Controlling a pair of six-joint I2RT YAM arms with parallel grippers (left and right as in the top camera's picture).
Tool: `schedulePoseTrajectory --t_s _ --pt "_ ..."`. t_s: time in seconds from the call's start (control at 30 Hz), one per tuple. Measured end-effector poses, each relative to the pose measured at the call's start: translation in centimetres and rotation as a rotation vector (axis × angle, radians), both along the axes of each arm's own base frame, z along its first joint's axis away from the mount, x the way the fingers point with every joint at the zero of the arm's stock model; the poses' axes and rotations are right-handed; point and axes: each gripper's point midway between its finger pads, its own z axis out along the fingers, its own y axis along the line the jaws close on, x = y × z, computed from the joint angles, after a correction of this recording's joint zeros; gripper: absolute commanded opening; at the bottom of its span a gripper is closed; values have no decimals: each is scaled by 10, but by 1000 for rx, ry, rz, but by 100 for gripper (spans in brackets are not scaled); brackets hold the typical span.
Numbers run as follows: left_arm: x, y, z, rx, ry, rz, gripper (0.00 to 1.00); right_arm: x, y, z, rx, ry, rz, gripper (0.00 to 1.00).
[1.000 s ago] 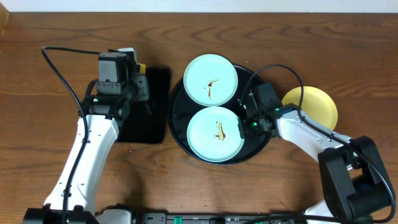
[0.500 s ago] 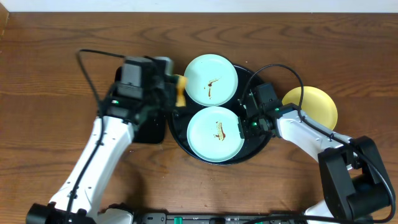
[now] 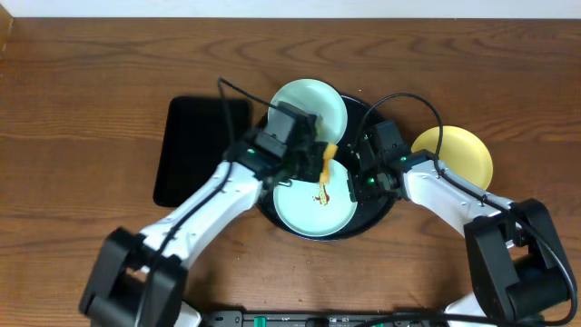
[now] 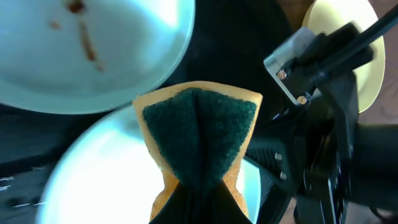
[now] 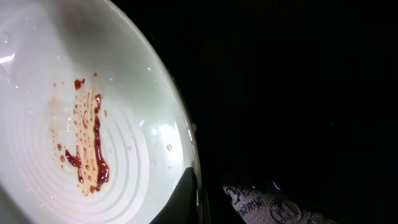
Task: Clean dirty plates on tray and stack at the side
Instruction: 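Scrub the lower light-blue plate with the sponge in the left gripper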
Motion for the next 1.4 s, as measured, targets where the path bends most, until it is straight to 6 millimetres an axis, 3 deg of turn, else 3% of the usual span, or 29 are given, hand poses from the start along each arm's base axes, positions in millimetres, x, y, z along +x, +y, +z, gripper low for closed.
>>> schedulePoseTrajectory --t_s 0.33,0.5,0.67,0.83,1.0,1.2,1.4 --pt "-24 -28 -58 36 175 38 7 0 0 0 -3 -1 0 1" --pt "-29 -32 -75 53 211 42 8 0 0 0 -2 -1 0 1" --pt "-26 -20 -81 129 189 76 8 0 0 0 -2 0 0 1" --pt "-21 5 -85 236 188 135 7 0 0 0 -3 0 0 1" --pt "-13 30 -85 280 200 181 7 -1 -1 0 -4 6 -2 1" --pt "-9 46 -73 312 149 169 8 -2 -3 0 -11 12 -5 1" --pt "-3 48 -21 255 24 171 7 0 -4 0 -10 6 -10 1"
